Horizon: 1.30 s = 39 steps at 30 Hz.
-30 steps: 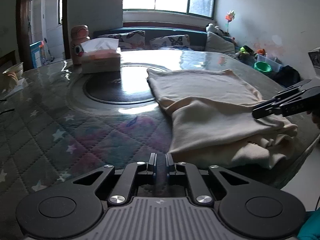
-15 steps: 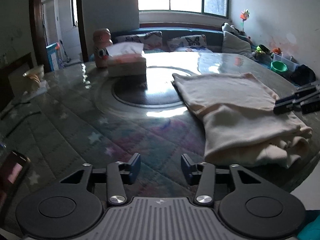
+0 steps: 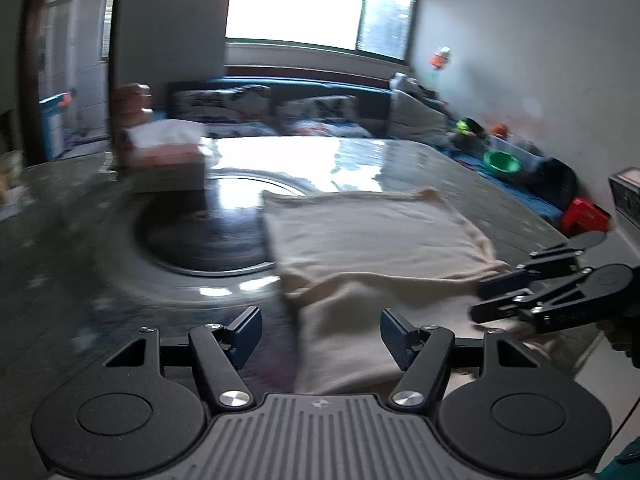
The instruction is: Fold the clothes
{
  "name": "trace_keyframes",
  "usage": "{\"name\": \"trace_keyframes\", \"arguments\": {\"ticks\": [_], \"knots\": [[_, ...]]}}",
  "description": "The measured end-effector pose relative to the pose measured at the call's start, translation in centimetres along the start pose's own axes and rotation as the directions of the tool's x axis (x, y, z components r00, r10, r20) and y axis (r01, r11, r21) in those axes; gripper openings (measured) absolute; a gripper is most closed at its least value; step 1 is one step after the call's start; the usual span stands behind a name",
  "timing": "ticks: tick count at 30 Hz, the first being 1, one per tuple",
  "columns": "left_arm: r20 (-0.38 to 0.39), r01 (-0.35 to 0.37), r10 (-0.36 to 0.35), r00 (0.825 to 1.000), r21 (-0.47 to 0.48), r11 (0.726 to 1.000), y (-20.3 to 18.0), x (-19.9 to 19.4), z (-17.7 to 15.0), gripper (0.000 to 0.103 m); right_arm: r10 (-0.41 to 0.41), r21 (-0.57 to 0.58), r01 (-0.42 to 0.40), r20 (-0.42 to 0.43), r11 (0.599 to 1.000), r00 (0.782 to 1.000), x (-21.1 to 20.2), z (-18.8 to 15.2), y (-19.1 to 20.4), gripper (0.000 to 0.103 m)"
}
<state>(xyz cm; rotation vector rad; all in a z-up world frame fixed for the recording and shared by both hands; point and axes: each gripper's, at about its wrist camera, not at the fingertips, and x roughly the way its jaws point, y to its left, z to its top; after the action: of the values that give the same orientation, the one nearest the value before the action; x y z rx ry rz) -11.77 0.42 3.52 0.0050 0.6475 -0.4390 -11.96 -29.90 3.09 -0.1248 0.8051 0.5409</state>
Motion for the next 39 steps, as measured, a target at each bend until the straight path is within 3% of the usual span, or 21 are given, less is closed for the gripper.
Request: {"name": "trace_keyframes", "arguments": {"ticks": [11,16,21,27,30,33,39], "knots": [[-0.025,0.144,-0.144,0.989,-0.016,0.989,-2.3,4.5,2.0,0.063,-0.003,0.018,0.003,0.022,1.0,1.0,-0.3,0.3,-0.5,0.038],[-0.093,0.067,-0.073,0.993,-0.068,0.995,-0.5,5.2,0.9,0.055,0.01,0.015,-0.011,0.014,1.0,1.0,0.1,-0.1,-0.5,0.043],[-0.113,-0.012,0.002,0.994,-0.087,0.996,0.9,3.6,0.0,0.056,0.02,0.01,-0.021,0.015,1.0,1.0,0.1,-0.1,-0.6,0.043],[-0.04,0.067,-0.07,0.997,-0.075,0.995,-0.6,3.5,1.9,0.056,0.001,0.009,-0.002,0.063,1.0,0.998,-0.7,0.4,-0.4,0.043],[-0.049,0.09,-0.092,0.995,-0.049,0.995,-1.4,5.1,2.4,0.058,-0.015,-0.001,0.015,0.046,1.0,0.999,0.0,0.4,-0.5,0.043],[-0.076,0.076,-0.078,0.994,-0.03,0.997,-1.1,6.5,1.9,0.059,-0.029,0.0,0.029,0.023,1.0,0.999,0.2,0.0,-0.8,0.042],[-0.068,0.083,-0.082,0.994,0.018,0.996,-1.5,5.3,1.8,0.063,-0.011,-0.002,0.011,0.029,1.0,1.0,-0.7,-0.2,-0.7,0.042]]}}
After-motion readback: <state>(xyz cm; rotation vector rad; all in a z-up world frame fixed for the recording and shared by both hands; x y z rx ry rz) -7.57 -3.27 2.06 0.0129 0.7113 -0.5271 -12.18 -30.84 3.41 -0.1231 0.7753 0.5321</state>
